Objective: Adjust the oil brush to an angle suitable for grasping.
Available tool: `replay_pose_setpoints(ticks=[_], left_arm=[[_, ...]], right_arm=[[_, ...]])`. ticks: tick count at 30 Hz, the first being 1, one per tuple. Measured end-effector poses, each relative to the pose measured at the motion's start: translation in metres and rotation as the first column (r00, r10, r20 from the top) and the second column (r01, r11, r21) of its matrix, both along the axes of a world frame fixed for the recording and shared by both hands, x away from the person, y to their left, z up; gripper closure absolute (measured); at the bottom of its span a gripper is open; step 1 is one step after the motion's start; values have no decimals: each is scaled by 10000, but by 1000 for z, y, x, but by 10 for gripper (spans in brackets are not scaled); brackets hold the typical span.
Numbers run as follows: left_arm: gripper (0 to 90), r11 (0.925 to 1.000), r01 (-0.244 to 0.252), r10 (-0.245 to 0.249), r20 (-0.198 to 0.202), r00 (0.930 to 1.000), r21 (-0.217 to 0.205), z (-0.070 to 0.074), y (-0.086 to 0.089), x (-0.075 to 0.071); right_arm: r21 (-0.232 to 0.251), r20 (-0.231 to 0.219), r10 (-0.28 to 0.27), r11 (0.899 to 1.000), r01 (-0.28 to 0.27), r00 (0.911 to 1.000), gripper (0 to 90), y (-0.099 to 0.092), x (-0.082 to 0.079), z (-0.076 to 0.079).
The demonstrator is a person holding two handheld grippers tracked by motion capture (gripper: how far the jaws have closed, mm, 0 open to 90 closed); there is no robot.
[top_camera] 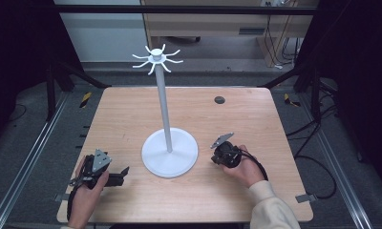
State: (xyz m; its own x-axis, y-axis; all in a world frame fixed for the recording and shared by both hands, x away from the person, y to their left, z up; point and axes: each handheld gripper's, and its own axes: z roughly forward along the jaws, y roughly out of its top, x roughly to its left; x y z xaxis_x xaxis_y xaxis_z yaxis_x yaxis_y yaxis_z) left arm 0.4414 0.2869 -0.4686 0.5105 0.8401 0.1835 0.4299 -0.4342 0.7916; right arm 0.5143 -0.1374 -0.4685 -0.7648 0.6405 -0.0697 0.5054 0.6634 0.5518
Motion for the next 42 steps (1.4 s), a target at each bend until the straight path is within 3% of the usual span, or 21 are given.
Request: replay_pose_setpoints(ticks=[5,14,29,32,33,35,38,39,42], left_arm=[[30,10000,25,-25,-18,10000,-8,0,0,0],[30,10000,46,-46,-25,10000,-5,0,-1,0],[31,10000,95,-95,-54,9999,9,-1,-2,0],[32,9999,107,-107,-56,9999,14,-1,-2,0],[32,9999,107,-107,-56,9999,14,-1,-2,0],[32,9999,123,-122,-69,9999,42,-1,-2,0],[33,9998,204,-203,-107,9997,83,-1,-4,0],[33,9997,215,-214,-107,9997,88,-1,-4,0],[33,9997,227,-226,-100,9997,77,-1,-4,0]], right_arm=[[-427,295,-998,9940,1010,9946,900,-8,9,-1],[-400,380,-2141,9757,2155,9761,900,-23,29,-6],[-758,359,-2621,9615,2641,9644,900,-28,36,-11],[-1101,624,-2995,9460,3048,9520,900,-32,39,-11],[-1101,624,-2995,9460,3048,9520,900,-32,39,-11],[-1224,735,-3430,9288,3498,9365,900,-38,41,-11],[-1087,667,-3770,9176,3823,9238,900,-45,44,-11],[-980,598,-3880,9146,3922,9197,900,-47,45,-11],[-901,511,-3895,9153,3927,9196,900,-50,44,-8]])
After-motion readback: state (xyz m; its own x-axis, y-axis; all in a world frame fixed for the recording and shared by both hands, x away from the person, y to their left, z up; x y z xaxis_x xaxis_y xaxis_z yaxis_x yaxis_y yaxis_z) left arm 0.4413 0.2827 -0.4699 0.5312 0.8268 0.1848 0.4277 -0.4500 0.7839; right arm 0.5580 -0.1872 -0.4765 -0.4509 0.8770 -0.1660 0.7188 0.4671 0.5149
